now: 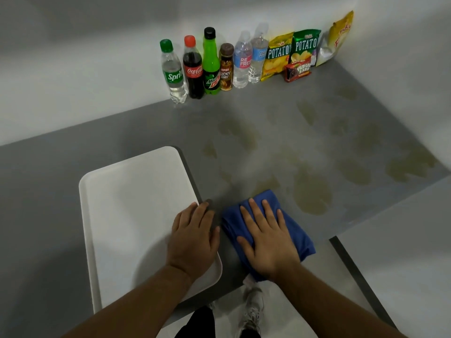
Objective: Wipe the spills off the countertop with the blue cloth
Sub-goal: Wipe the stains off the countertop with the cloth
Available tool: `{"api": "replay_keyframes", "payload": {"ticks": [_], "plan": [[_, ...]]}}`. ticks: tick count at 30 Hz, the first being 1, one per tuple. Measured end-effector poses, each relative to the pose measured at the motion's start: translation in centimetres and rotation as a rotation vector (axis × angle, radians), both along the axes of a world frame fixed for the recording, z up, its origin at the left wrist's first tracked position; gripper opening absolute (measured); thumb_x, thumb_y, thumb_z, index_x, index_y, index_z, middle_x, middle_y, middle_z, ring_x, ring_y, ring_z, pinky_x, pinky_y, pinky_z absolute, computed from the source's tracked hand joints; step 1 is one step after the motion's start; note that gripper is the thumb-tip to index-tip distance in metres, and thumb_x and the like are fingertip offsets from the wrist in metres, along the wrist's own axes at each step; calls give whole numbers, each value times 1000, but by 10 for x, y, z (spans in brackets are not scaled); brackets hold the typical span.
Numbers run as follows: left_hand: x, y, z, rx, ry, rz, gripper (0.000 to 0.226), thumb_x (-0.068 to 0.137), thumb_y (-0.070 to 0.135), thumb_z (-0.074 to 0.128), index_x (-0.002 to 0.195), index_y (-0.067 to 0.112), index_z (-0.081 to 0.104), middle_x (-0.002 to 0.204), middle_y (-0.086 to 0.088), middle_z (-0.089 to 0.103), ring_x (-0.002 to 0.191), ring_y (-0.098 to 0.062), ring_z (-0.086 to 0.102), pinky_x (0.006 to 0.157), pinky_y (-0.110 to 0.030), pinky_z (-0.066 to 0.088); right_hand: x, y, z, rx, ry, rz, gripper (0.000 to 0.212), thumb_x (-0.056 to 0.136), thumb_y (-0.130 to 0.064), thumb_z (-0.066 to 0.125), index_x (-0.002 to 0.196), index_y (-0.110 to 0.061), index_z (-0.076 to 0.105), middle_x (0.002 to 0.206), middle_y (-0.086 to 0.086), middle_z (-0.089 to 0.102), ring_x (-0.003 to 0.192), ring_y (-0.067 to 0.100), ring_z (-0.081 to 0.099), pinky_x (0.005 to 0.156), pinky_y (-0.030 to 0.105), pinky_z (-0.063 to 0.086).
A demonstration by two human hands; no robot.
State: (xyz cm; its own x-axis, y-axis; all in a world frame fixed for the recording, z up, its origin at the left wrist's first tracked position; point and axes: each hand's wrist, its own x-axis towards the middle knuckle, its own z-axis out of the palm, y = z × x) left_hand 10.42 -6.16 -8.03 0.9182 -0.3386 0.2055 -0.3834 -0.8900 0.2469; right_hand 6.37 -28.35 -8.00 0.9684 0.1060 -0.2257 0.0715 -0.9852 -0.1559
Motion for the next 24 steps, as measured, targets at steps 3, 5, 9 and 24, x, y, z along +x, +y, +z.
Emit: {"api": "replay_keyframes", "payload": {"ticks": [3,5,9,24], "plan": [[11,2,5,3,12,8,47,99,46,48,129,14,66,139,-7,63,126,-31,59,103,-47,50,-16,-18,0,15,-34,-21,75,99,-77,20,162,-43,-2,171,-10,-11,158,26,-14,125,57,-9],[20,6,6,8,9,18,49,97,49,49,130,16,65,142,-7,61,127,-30,58,106,-48,50,-13,-27,1,9,-19,-89,79,94,-84,21,160,-48,-3,172,-7,-11,157,29,-17,124,60,-9],[38,11,3,37,-9,-16,56,98,55,49,138,17,61,153,-9,53,143,-36,46,120,-58,35,16,-20,1,-7,-15,-156,81,92,-87,14,160,-48,-7,172,-1,-13,156,33,-21,123,62,-9],[64,16,-6,47,97,-6,64,96,53,48,152,23,46,163,-3,40,156,-33,25,126,-61,22,12,-24,-2,-14,6,-51,73,100,-74,10,162,-41,-9,171,-11,-13,156,20,-23,125,56,-7]]}}
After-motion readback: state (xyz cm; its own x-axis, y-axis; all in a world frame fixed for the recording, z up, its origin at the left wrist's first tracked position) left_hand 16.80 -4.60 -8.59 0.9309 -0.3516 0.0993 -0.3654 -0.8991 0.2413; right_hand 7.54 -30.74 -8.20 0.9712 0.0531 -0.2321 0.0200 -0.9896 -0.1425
